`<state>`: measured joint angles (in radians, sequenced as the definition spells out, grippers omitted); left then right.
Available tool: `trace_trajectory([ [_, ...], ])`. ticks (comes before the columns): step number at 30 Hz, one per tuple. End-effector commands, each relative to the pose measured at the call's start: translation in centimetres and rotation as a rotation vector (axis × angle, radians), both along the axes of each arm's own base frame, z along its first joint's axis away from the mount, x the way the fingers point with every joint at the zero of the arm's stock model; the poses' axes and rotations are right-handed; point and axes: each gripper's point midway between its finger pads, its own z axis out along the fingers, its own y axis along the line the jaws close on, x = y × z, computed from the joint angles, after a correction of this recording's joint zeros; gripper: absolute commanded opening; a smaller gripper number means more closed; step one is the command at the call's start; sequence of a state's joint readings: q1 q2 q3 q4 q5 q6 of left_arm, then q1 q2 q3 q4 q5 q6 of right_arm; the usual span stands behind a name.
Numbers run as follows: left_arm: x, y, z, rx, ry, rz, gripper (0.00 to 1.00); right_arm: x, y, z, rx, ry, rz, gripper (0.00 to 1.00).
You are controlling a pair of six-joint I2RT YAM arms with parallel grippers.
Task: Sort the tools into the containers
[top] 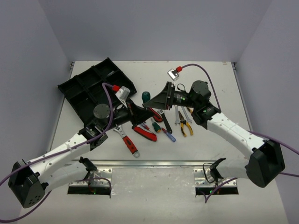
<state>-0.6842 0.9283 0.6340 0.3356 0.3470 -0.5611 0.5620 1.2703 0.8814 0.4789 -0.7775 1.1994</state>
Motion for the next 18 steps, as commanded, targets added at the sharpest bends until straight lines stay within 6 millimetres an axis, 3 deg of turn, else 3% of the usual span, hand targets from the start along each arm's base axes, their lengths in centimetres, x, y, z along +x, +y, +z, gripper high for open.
trace_trajectory([
  [1, 2.5, 1.7, 4.0, -0.002, -0.078, 0.163, 0.00, 2.8, -2.0, -0.7, -0.029, 0.027, -0.105, 0.99],
  [4, 5.7, 3.8, 3.5, 0.042, -0.016, 0.324, 0.00, 6.3, -6.3, -2.6, -0.071, 0.100, -0.277, 0.99],
  [6, 9.0, 7.1, 2.7, 0.071, 0.088, 0.489, 0.00, 7.2, -8.6, -3.0, -0.109, 0.093, -0.368, 0.99],
  [8, 12.1, 10.5, 0.2, 0.101, 0.212, 0.601, 0.00, 8.0, -10.5, -3.8, -0.182, 0.065, -0.450, 0.99],
  [10, 14.7, 14.1, -1.9, 0.109, 0.339, 0.713, 0.00, 7.7, -11.6, -3.0, -0.246, -0.022, -0.499, 0.99],
  [11, 15.7, 15.6, -2.8, 0.117, 0.384, 0.768, 0.00, 7.8, -11.9, -3.5, -0.273, -0.029, -0.509, 0.99],
  [14, 19.5, 22.8, -7.0, 0.140, 0.563, 0.972, 0.00, 6.8, -13.3, -3.5, -0.346, -0.089, -0.556, 0.99],
  [16, 21.6, 26.8, -7.8, 0.119, 0.626, 1.064, 0.00, 6.3, -14.0, -3.8, -0.375, -0.125, -0.580, 0.99],
  [17, 21.6, 27.0, -8.0, 0.119, 0.638, 1.064, 0.00, 6.3, -14.1, -3.8, -0.380, -0.133, -0.581, 0.99],
  [18, 22.6, 29.0, -8.2, 0.120, 0.666, 1.112, 0.00, 6.1, -14.2, -3.9, -0.384, -0.137, -0.585, 0.99],
])
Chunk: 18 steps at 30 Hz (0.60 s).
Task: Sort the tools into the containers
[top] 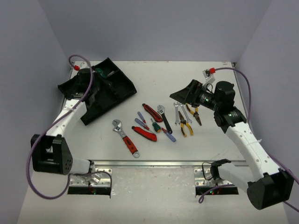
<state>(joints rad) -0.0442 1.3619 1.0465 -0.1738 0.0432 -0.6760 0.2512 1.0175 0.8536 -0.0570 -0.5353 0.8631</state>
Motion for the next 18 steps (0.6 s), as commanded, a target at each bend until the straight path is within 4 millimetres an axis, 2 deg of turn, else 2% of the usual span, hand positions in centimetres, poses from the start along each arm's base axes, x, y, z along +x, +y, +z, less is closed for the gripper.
trace_trajectory([
  [1, 3.2, 8.1, -0.4, -0.032, 0.103, 0.230, 0.00, -0.4, -1.6, 0.3, -0.115, -0.094, -0.045, 0.99],
  [3, 5.0, 10.6, 0.7, -0.021, 0.103, 0.289, 0.00, -0.7, -1.4, 0.1, -0.116, -0.096, -0.026, 0.99],
  [4, 5.6, 11.5, 0.3, -0.034, 0.120, 0.297, 0.00, -0.8, -1.3, -0.1, -0.117, -0.095, -0.016, 0.99],
  [6, 6.8, 13.9, -1.6, -0.082, 0.180, 0.316, 0.00, -0.9, -1.2, -0.9, -0.124, -0.080, 0.000, 0.99],
  [8, 6.9, 16.7, -4.6, -0.109, 0.252, 0.371, 0.00, -0.9, -1.1, -2.0, -0.131, -0.056, 0.010, 0.99],
  [11, 7.5, 18.1, -6.1, -0.166, 0.283, 0.373, 0.00, -0.7, -1.0, -3.2, -0.130, -0.031, 0.019, 0.99],
  [13, 7.6, 18.7, -8.0, -0.178, 0.332, 0.382, 0.00, -0.3, -0.9, -4.1, -0.124, -0.013, 0.015, 0.99],
  [18, 7.0, 19.3, -10.2, -0.193, 0.381, 0.412, 0.00, -0.2, -0.6, -4.8, -0.126, 0.002, 0.041, 0.99],
])
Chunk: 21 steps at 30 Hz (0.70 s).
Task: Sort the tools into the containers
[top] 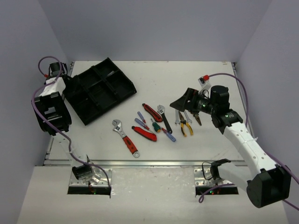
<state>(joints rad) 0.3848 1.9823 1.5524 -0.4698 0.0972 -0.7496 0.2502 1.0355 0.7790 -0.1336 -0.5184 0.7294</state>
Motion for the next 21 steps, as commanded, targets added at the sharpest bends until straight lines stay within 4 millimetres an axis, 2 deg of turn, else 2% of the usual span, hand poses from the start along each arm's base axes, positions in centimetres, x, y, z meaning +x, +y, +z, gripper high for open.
trace_trajectory([
  [1, 0.5, -0.6, 0.8, -0.028, -0.021, -0.008, 0.00, 0.5, 0.2, 0.8, 0.009, -0.064, 0.024, 0.99],
  [8, 0.5, -0.9, -1.5, -0.075, 0.009, -0.029, 0.00, 0.3, 0.2, 1.0, 0.016, -0.077, 0.027, 0.99],
  [9, 0.3, -0.8, -1.7, -0.081, 0.014, -0.026, 0.04, 0.3, 0.2, 1.0, 0.016, -0.077, 0.027, 0.99],
  [10, 0.1, -0.8, -1.9, -0.089, 0.019, -0.024, 0.16, 0.3, 0.2, 1.0, 0.015, -0.078, 0.025, 0.99],
  [11, 0.1, -0.9, -1.6, -0.088, 0.009, -0.025, 0.38, 0.3, 0.1, 0.9, 0.014, -0.077, 0.023, 0.99],
  [12, 0.1, -0.9, -1.5, -0.092, 0.006, -0.028, 0.42, 0.3, 0.1, 1.0, 0.012, -0.081, 0.022, 0.99],
  [14, 0.2, -1.1, -0.5, -0.086, -0.022, -0.036, 0.50, 0.5, 0.1, 1.0, 0.012, -0.082, 0.017, 0.99],
  [16, 0.3, -1.1, 0.4, -0.083, -0.042, -0.040, 0.54, 0.5, 0.2, 0.9, 0.014, -0.073, 0.022, 0.99],
  [19, 0.4, -0.9, 3.1, -0.053, -0.090, -0.038, 0.61, 0.7, 0.3, 0.8, 0.023, -0.068, 0.024, 0.99],
  [20, 0.5, -0.8, 4.5, -0.039, -0.119, -0.039, 0.63, 0.8, 0.4, 0.8, 0.025, -0.068, 0.025, 0.99],
  [21, 0.5, -0.8, 4.9, -0.035, -0.127, -0.040, 0.63, 0.8, 0.4, 0.8, 0.026, -0.067, 0.025, 0.99],
])
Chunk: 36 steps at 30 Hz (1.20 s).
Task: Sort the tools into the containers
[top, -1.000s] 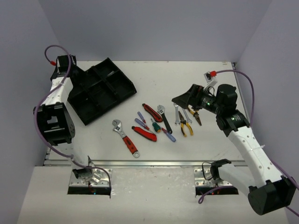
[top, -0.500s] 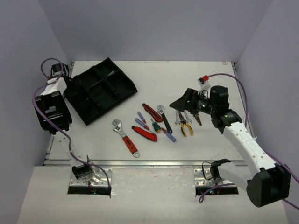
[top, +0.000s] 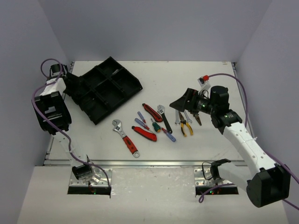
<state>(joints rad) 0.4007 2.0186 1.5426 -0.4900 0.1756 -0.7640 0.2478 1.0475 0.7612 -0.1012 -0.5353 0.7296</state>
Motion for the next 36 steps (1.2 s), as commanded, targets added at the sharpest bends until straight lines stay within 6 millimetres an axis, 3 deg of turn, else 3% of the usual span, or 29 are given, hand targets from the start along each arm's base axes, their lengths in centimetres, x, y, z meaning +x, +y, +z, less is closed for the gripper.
trace_trajectory([
  [1, 1.0, 0.0, 8.6, 0.070, -0.195, -0.016, 0.67, 1.0, 0.3, 1.1, 0.019, -0.060, 0.012, 0.99],
  [3, 0.5, 0.0, 11.7, 0.110, -0.241, -0.018, 1.00, 1.5, 0.4, 0.5, 0.009, -0.037, 0.012, 0.99],
  [5, -0.3, 0.2, 15.1, 0.166, -0.291, -0.012, 1.00, 2.4, 0.3, -0.6, -0.034, -0.006, -0.001, 0.99],
  [6, -0.4, 0.3, 15.3, 0.177, -0.291, -0.012, 1.00, 3.0, 0.0, 0.0, -0.053, -0.036, -0.019, 0.99],
  [7, -1.2, 0.0, 17.3, 0.204, -0.329, -0.013, 1.00, 3.3, -0.3, -1.7, -0.117, 0.005, -0.023, 0.99],
  [9, -2.5, -0.7, 19.4, 0.240, -0.367, -0.034, 1.00, 4.3, -0.9, -3.0, -0.223, 0.032, -0.063, 0.99],
  [10, -3.8, -2.2, 21.7, 0.267, -0.418, -0.059, 1.00, 5.0, -1.0, -3.5, -0.305, 0.035, -0.095, 0.99],
  [12, -5.5, -4.8, 21.8, 0.285, -0.439, -0.113, 1.00, 6.1, -0.8, -4.7, -0.413, 0.037, -0.099, 0.99],
  [15, -9.6, -11.4, 23.9, 0.325, -0.593, -0.263, 1.00, 6.2, 1.8, -6.7, -0.583, 0.050, -0.001, 0.96],
  [16, -10.1, -12.6, 21.9, 0.305, -0.563, -0.303, 1.00, 6.6, 2.1, -7.2, -0.604, 0.054, 0.015, 0.93],
  [19, -14.3, -15.4, 19.9, 0.301, -0.603, -0.416, 1.00, 4.5, 3.9, -10.4, -0.755, 0.090, 0.120, 0.83],
  [22, -18.0, -16.0, 17.8, 0.340, -0.612, -0.458, 1.00, 2.6, 5.2, -12.7, -0.857, 0.100, 0.163, 0.68],
  [25, -20.2, -15.7, 16.2, 0.405, -0.593, -0.491, 1.00, 1.5, 6.1, -15.3, -0.905, 0.147, 0.207, 0.59],
  [27, -20.8, -14.9, 15.4, 0.451, -0.566, -0.477, 1.00, 1.1, 6.6, -16.4, -0.917, 0.170, 0.235, 0.57],
  [31, -21.0, -15.7, 15.7, 0.437, -0.608, -0.503, 1.00, 0.0, 8.1, -18.2, -0.942, 0.198, 0.291, 0.51],
  [36, -20.7, -16.3, 14.6, 0.403, -0.583, -0.538, 1.00, -1.0, 8.8, -20.1, -0.976, 0.219, 0.327, 0.43],
])
